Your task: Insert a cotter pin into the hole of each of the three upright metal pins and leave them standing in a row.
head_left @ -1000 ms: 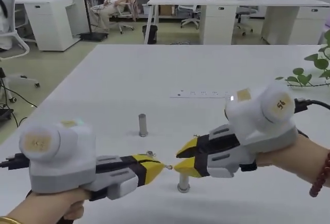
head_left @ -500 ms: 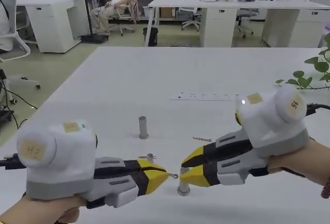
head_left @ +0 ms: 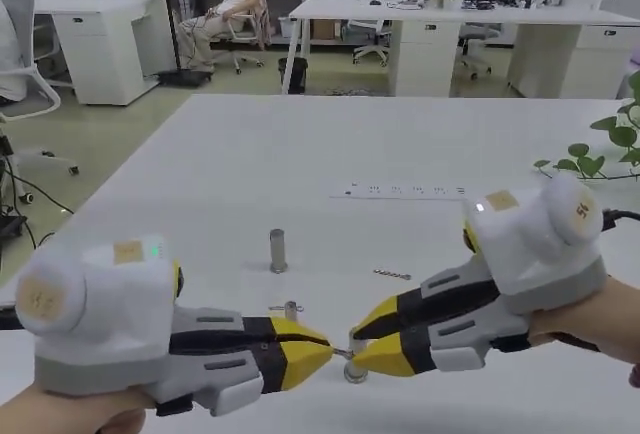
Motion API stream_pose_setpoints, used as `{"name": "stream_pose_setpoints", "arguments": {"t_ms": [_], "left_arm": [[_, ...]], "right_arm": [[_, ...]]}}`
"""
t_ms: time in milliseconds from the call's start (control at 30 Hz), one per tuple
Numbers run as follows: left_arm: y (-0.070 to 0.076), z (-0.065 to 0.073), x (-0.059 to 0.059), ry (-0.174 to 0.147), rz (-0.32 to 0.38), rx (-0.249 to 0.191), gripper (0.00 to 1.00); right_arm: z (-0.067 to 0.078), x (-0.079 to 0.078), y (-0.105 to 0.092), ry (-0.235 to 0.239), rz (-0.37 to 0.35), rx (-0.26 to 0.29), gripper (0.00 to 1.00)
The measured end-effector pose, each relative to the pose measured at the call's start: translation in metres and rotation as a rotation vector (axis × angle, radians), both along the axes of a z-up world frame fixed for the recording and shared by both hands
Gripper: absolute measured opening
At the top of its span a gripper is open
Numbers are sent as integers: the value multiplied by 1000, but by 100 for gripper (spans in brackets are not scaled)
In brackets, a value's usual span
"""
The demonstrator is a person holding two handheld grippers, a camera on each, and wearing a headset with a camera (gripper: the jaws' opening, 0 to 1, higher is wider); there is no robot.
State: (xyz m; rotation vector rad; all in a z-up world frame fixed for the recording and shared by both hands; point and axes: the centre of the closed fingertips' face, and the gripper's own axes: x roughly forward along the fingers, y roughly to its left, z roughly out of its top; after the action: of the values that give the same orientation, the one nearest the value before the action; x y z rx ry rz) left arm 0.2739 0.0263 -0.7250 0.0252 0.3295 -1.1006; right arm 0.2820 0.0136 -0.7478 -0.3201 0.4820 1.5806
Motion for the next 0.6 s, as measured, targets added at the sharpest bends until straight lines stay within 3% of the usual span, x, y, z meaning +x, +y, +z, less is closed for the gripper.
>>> {"name": "stream_pose_setpoints", "arguments": {"t_ms": [67,200,300,600], "left_arm": [[-1,1,-2,0,-10,-8,0],[-4,3,-6,-6,-35,-23,0],[-5,3,-8,-5,-49,-28,0],[-7,1,-11,-2,-78,-45,0]], "right_arm": [[2,-6,2,30,19,15,17],[3,-12,3,33,45,26,17],[2,-17,4,70,62,35,15],[3,-23,5,109,81,74,11]]}}
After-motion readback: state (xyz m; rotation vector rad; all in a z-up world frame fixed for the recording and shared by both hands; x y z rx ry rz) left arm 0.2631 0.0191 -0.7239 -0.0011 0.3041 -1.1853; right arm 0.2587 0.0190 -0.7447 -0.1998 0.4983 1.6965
